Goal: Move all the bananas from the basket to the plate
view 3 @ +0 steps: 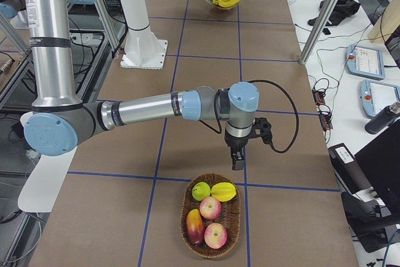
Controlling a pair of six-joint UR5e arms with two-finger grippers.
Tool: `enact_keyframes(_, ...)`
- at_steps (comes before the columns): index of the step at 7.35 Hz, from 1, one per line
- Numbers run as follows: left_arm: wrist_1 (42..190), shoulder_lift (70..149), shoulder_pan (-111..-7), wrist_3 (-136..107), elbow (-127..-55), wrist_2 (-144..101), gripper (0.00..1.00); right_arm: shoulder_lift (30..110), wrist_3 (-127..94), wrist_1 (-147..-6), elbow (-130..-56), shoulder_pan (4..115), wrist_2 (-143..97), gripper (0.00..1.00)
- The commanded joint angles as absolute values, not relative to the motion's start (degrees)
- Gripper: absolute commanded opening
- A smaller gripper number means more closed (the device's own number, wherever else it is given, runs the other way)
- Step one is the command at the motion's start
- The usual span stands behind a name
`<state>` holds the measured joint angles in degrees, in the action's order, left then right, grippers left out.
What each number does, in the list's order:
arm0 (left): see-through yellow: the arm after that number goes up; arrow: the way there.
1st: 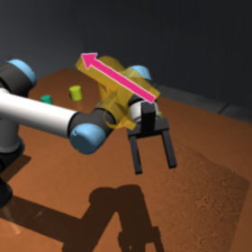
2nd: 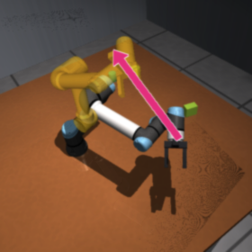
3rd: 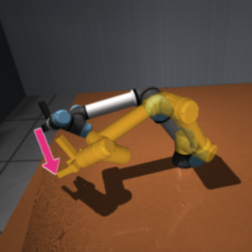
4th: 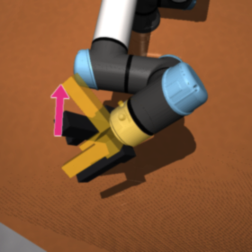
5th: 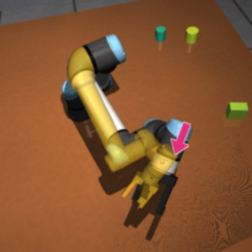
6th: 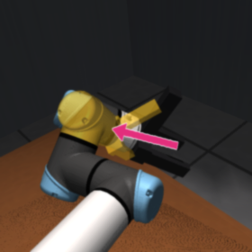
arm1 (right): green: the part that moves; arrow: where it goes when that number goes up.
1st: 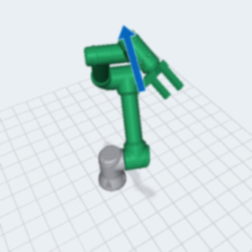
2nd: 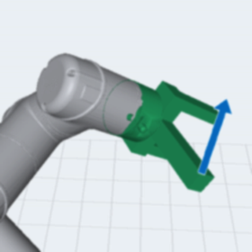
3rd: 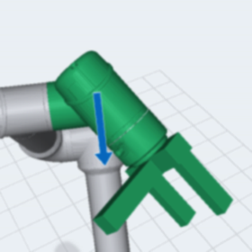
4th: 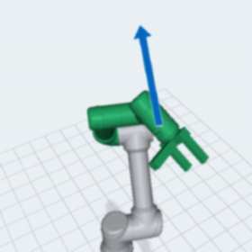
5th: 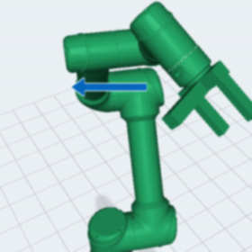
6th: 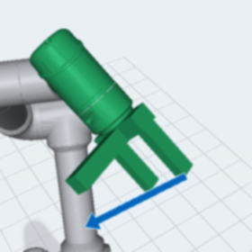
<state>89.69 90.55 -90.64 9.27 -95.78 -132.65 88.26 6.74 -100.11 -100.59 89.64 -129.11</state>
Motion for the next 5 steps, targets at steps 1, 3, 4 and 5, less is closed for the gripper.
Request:
enact_keyframes(1, 89.5, 89.2, -90.7, 9.2, -96.3, -134.2, 0.99, 90.6, 6.8, -100.3, -102.6, 89.6, -129.7, 0.99)
enact_keyframes(3, 90.3, 87.8, -90.6, 9.1, -96.6, -136.1, 0.99, 91.0, 6.8, -100.1, -102.7, 89.6, -129.7, 0.99)
enact_keyframes(4, 90.1, 87.9, -90.4, 8.7, -96.5, -136.1, 0.99, 91.7, 6.8, -99.7, -102.7, 89.6, -130.3, 0.99)
enact_keyframes(5, 89.7, 88.5, -90.4, 4.7, -96.7, -136.5, 0.99, 91.7, 6.8, -99.7, -102.8, 89.6, -132.3, 0.99)
